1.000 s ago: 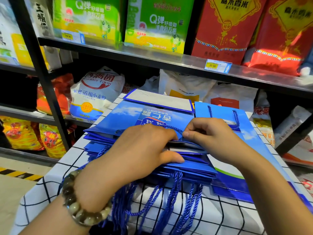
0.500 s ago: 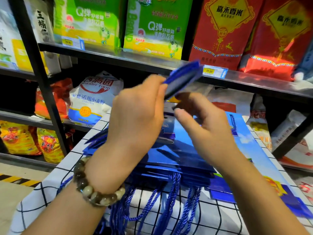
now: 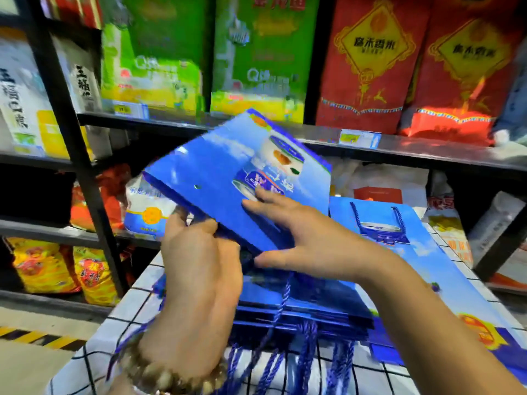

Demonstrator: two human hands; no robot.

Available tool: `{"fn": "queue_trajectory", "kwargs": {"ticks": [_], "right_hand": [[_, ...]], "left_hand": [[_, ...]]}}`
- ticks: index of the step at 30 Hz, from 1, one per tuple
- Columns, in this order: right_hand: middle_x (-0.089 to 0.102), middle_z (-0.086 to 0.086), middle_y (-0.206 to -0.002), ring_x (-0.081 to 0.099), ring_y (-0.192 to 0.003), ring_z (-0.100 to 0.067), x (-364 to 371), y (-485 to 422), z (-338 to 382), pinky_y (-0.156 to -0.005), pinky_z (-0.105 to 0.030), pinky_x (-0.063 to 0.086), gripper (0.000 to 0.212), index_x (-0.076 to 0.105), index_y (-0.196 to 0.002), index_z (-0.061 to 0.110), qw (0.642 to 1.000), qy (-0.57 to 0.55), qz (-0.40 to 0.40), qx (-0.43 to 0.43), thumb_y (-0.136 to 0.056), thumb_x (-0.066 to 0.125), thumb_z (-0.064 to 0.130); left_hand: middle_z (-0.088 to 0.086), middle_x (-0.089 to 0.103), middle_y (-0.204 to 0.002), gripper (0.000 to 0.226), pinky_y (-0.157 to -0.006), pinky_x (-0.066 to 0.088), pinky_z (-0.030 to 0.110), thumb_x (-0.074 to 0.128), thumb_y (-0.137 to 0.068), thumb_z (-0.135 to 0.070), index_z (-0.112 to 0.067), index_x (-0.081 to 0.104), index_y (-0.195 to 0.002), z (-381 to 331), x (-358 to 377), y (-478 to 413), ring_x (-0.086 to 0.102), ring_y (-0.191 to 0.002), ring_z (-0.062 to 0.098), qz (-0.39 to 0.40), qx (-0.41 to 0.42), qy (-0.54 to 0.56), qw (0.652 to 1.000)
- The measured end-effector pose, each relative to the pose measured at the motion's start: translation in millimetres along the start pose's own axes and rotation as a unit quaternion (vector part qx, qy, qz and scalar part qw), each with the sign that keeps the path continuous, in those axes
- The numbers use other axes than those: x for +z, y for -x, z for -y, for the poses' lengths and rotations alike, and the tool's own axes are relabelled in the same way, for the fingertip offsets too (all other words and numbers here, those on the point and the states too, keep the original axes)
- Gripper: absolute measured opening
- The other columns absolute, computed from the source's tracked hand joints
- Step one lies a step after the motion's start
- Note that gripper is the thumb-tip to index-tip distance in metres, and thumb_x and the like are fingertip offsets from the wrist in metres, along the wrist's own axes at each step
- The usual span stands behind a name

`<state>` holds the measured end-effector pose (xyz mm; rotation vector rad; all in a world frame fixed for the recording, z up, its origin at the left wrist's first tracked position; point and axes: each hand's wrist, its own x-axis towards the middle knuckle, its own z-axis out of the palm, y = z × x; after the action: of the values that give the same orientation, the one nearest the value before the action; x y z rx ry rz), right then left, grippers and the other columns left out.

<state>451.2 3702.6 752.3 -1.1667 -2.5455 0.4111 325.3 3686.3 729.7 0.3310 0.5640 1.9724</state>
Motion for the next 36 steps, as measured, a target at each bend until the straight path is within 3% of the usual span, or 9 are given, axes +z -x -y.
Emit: {"fn": "queue_trajectory", "kwargs": {"ticks": [7,13,16,20,22,25,28,30,36], "right_hand": [[0.064,0.005,-0.114,0.057,-0.107,-0.007,10.3,2.1,-26.9,-0.097,-0.027,0.042,0.038,0.065,-0.111,0.021,0.993,-0.088,-0.01,0.077,-0.074,0.075,0.022],[0.067,0.008,-0.084,0.059,-0.08,-0.003,5.1,5.9,-31.7,-0.076,-0.017,0.045,0.018,0.06,-0.072,0.035,0.983,-0.15,-0.073,0.082,-0.07,0.076,0.028],[0.065,-0.004,-0.077,0.054,-0.067,-0.009,9.8,3.9,-33.6,-0.072,-0.031,0.047,0.015,0.062,-0.071,0.028,0.987,-0.127,-0.056,0.079,-0.069,0.077,0.03],[0.067,-0.002,-0.074,0.057,-0.066,-0.012,14.8,0.6,-36.7,-0.072,-0.037,0.05,0.014,0.061,-0.068,0.029,0.99,-0.099,-0.059,0.083,-0.073,0.074,0.034],[0.066,0.004,-0.069,0.056,-0.065,-0.006,12.5,0.1,-37.1,-0.071,-0.031,0.049,0.017,0.06,-0.064,0.03,0.989,-0.095,-0.065,0.088,-0.073,0.073,0.036],[0.062,0.008,-0.064,0.051,-0.062,-0.001,8.8,1.9,-36.7,-0.068,-0.027,0.046,0.016,0.059,-0.063,0.029,0.99,-0.091,-0.063,0.09,-0.075,0.07,0.031],[0.063,-0.005,-0.068,0.047,-0.063,-0.006,5.0,5.5,-36.9,-0.064,-0.031,0.044,0.016,0.058,-0.061,0.025,0.992,-0.074,-0.072,0.079,-0.075,0.065,0.03],[0.065,-0.012,-0.074,0.049,-0.064,-0.011,1.8,8.6,-36.3,-0.065,-0.033,0.043,0.017,0.062,-0.063,0.023,0.989,-0.088,-0.081,0.088,-0.076,0.072,0.027],[0.063,-0.014,-0.087,0.055,-0.083,-0.026,-1.2,13.3,-40.1,-0.072,-0.031,0.042,0.033,0.069,-0.086,0.003,0.995,-0.043,-0.031,0.089,-0.073,0.073,0.033]], "left_hand": [[0.014,0.062,-0.107,0.053,-0.072,0.049,0.042,0.035,-0.066,0.014,-0.01,0.056,-0.109,-11.8,-33.8,15.4,0.056,-0.113,0.026,0.024,-0.204,-0.082,0.975],[-0.003,0.067,-0.101,0.057,-0.058,0.058,0.037,0.066,-0.054,0.002,-0.03,0.066,-0.101,-25.9,-38.5,43.6,0.068,-0.086,0.021,0.114,-0.13,-0.278,0.945],[0.0,0.069,-0.08,0.033,-0.062,0.056,0.036,0.065,-0.056,-0.03,-0.044,0.061,-0.086,-22.7,-33.4,52.4,0.064,-0.069,0.025,0.265,-0.053,-0.502,0.821],[-0.02,0.062,-0.091,0.034,-0.076,0.043,0.023,0.052,-0.074,-0.061,-0.05,0.038,-0.104,-14.6,-18.2,58.2,0.054,-0.082,-0.001,0.359,0.158,-0.763,0.514],[-0.015,0.056,-0.104,0.038,-0.08,0.039,0.026,0.05,-0.081,-0.055,-0.047,0.033,-0.114,-5.8,-12.8,58.9,0.051,-0.098,0.004,0.383,0.193,-0.772,0.469],[-0.013,0.054,-0.094,0.034,-0.076,0.039,0.029,0.05,-0.085,-0.029,-0.044,0.036,-0.112,-3.0,-8.3,51.7,0.049,-0.09,0.009,0.406,0.173,-0.727,0.526],[-0.01,0.05,-0.066,0.03,-0.055,0.045,0.025,0.053,-0.077,-0.005,-0.031,0.053,-0.092,-15.1,0.9,41.1,0.053,-0.059,0.011,0.383,0.015,-0.57,0.727],[-0.006,0.053,-0.056,0.032,-0.039,0.042,0.018,0.053,-0.08,0.009,-0.022,0.061,-0.084,-28.4,9.2,29.2,0.051,-0.043,0.01,0.35,-0.051,-0.462,0.813],[-0.004,0.062,-0.054,0.023,-0.033,0.034,0.011,0.049,-0.087,-0.001,-0.015,0.065,-0.08,-62.2,28.3,-13.1,0.048,-0.035,0.005,0.324,-0.039,-0.434,0.84]]}}
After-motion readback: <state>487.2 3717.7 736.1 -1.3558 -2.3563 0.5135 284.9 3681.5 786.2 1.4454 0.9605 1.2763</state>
